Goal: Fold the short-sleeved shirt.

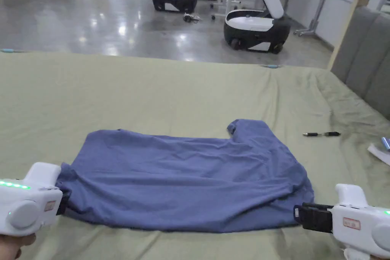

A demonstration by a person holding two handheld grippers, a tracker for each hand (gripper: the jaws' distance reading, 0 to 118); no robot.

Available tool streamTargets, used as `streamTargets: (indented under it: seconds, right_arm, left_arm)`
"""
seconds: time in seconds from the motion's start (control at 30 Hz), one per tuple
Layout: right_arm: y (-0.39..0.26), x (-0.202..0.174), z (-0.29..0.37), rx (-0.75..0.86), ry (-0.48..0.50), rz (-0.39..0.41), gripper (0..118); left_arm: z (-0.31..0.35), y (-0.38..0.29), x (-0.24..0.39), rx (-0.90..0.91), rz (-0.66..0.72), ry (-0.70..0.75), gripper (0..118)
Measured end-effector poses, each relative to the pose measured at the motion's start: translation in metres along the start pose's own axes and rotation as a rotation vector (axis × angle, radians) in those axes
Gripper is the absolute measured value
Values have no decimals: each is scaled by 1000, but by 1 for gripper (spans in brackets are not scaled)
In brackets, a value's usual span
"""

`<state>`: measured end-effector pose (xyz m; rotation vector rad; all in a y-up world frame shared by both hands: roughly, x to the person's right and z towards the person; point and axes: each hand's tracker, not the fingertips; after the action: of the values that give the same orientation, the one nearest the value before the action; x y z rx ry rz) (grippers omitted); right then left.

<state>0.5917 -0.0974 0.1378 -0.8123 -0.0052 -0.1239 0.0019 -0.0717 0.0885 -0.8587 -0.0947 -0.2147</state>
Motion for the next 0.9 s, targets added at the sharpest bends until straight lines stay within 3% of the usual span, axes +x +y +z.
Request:
streamTargets:
  seconds: [0.03,0.07,0.1,0.13,0.2,0.3,0.43,0.53,0.6,0.73,0.83,0.9]
  right_arm:
    - [4,3,-10,-23,-14,-25,112]
    - [5,7,-21,-50,-25,-44,100]
    - [7,11,-28,-79,-9,-80,66]
    - [9,12,-33,-129,-15,-109,22]
    - [14,10,-35,-147,21,-123,16]
    - [30,6,-12,-122,30,-55,15]
    - [55,-1,42,-30,57,-27,15]
    - [66,-31,98,7,62,33,15]
    - [68,-19,102,-14,101,23,15]
    - [40,-28,125,20,136,92,15]
    - [7,-27,123,-9,97,99,15]
    - [-17,-14,112,-55,94,39,15]
  left_arm:
    - [6,-1,2,0,3,-1,8]
    - [8,-1,4,-3,4,-1,9]
    - [10,-1,6,-5,2,4,9]
    - [11,-2,6,-8,-2,10,8]
    - [14,-3,5,-14,0,0,8]
    - [26,-4,-3,-25,-5,-13,6]
    - [64,4,-12,66,7,-27,6]
    - [104,10,-8,104,-18,-30,6]
    - [124,7,-12,117,-22,-28,6]
    - [150,-19,-17,107,23,-81,6]
    - [152,-53,-15,63,63,-100,6]
    - [145,-77,-11,30,92,-74,6]
